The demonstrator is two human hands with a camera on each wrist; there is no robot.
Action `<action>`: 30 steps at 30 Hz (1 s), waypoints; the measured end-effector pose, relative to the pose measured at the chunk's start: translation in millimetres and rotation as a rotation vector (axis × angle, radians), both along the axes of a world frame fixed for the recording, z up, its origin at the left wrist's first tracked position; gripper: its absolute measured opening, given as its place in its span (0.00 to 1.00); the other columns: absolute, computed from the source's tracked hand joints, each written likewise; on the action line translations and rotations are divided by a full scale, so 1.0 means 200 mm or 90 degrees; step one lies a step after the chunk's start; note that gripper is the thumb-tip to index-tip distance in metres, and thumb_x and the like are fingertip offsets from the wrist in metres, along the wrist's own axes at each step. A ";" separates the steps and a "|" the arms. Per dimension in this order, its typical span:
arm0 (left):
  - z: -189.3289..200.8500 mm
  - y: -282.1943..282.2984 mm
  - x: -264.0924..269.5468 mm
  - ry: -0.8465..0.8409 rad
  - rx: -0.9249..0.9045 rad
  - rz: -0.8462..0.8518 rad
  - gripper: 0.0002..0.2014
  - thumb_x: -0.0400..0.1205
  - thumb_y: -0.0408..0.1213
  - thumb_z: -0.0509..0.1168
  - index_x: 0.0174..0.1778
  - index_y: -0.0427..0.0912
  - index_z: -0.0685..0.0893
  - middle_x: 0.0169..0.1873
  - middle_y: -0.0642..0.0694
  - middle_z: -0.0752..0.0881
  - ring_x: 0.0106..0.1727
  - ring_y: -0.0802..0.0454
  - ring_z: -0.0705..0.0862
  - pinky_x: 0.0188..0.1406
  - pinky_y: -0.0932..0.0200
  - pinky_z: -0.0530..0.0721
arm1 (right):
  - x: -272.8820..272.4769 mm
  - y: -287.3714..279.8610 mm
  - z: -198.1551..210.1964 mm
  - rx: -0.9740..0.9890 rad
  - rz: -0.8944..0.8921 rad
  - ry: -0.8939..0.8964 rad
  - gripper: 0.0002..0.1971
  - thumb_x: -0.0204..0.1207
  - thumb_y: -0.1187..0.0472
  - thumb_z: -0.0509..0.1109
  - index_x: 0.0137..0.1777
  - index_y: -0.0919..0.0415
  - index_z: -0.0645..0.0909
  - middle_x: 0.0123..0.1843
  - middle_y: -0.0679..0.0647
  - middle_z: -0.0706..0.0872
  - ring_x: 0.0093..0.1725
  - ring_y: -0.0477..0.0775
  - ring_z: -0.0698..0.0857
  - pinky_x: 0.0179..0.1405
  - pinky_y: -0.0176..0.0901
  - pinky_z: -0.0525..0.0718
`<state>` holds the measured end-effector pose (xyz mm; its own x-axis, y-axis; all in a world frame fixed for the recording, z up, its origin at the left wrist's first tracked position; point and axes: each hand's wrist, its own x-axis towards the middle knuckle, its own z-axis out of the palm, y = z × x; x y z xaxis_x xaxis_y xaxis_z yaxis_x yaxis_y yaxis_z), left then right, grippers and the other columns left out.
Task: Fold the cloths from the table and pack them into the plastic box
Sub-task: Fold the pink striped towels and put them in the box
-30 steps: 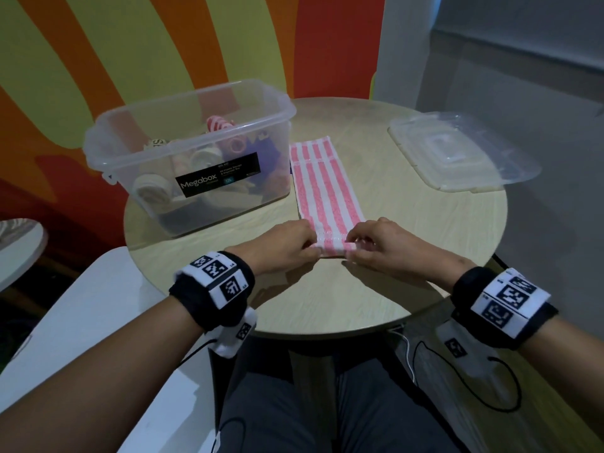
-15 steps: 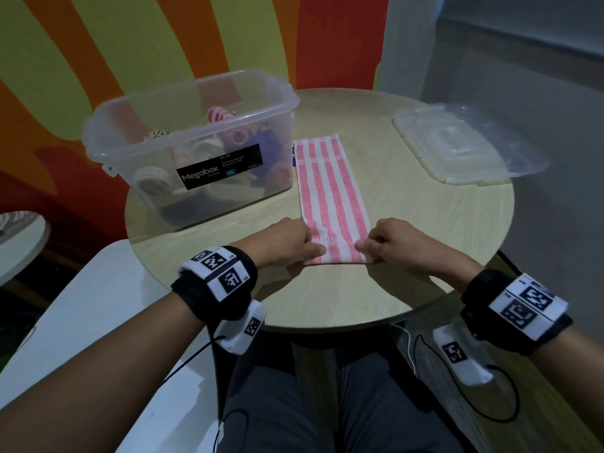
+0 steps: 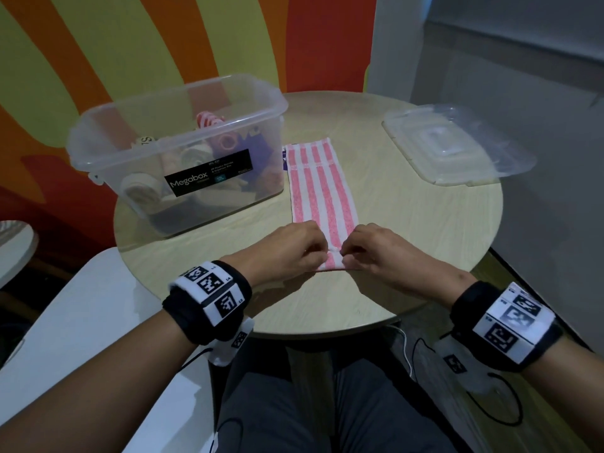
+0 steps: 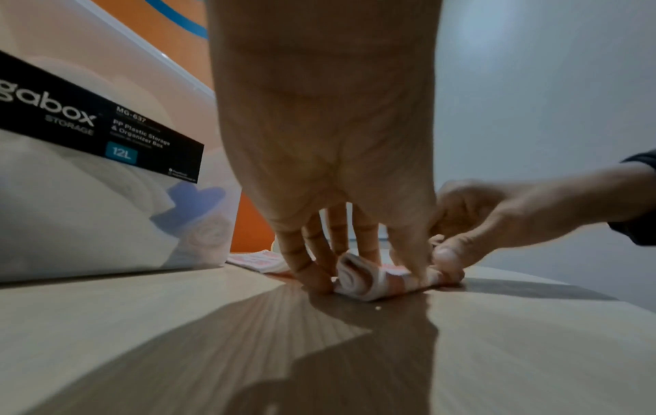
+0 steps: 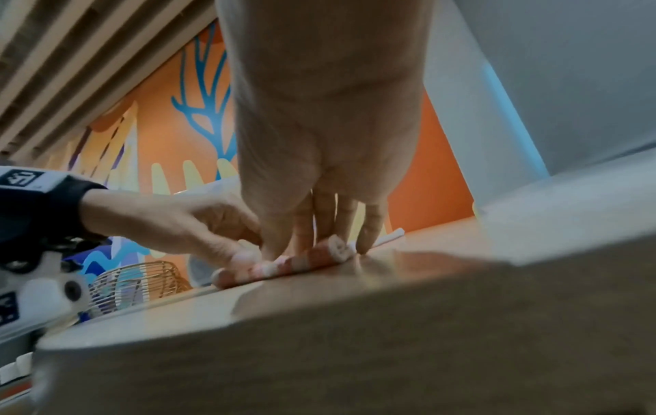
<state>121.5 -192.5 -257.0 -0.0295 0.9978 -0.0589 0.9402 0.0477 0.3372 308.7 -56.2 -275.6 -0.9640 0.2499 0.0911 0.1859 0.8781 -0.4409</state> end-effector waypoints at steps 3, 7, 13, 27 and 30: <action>0.00 -0.04 -0.02 0.058 -0.040 -0.015 0.19 0.82 0.59 0.70 0.58 0.48 0.83 0.52 0.53 0.78 0.50 0.53 0.79 0.46 0.56 0.80 | 0.01 0.01 0.00 0.023 0.011 -0.025 0.11 0.79 0.46 0.75 0.54 0.51 0.85 0.50 0.43 0.82 0.51 0.46 0.78 0.51 0.41 0.78; 0.01 -0.04 -0.03 0.061 -0.042 -0.017 0.12 0.86 0.53 0.63 0.45 0.49 0.78 0.49 0.51 0.76 0.47 0.49 0.80 0.44 0.54 0.79 | -0.02 -0.02 -0.03 0.072 0.006 0.018 0.05 0.81 0.60 0.70 0.53 0.59 0.86 0.49 0.52 0.84 0.49 0.55 0.78 0.50 0.54 0.81; 0.04 -0.02 -0.04 -0.005 -0.064 0.029 0.14 0.91 0.42 0.60 0.46 0.37 0.84 0.47 0.43 0.80 0.45 0.45 0.80 0.45 0.46 0.79 | -0.03 0.02 -0.03 -0.006 -0.052 -0.028 0.10 0.87 0.54 0.65 0.56 0.57 0.85 0.52 0.50 0.80 0.52 0.52 0.77 0.52 0.48 0.78; -0.02 0.01 -0.02 0.094 0.035 0.057 0.02 0.88 0.40 0.65 0.51 0.47 0.81 0.48 0.49 0.76 0.50 0.50 0.72 0.46 0.53 0.80 | -0.07 0.00 0.01 -0.081 -0.086 -0.009 0.05 0.89 0.57 0.64 0.53 0.57 0.75 0.43 0.54 0.85 0.43 0.60 0.81 0.42 0.54 0.79; -0.01 0.02 0.00 0.104 0.043 0.028 0.06 0.87 0.37 0.67 0.47 0.49 0.76 0.46 0.51 0.76 0.47 0.51 0.74 0.41 0.58 0.74 | -0.11 0.01 0.01 0.058 -0.083 -0.030 0.08 0.87 0.54 0.64 0.52 0.58 0.77 0.49 0.53 0.80 0.49 0.58 0.75 0.45 0.57 0.77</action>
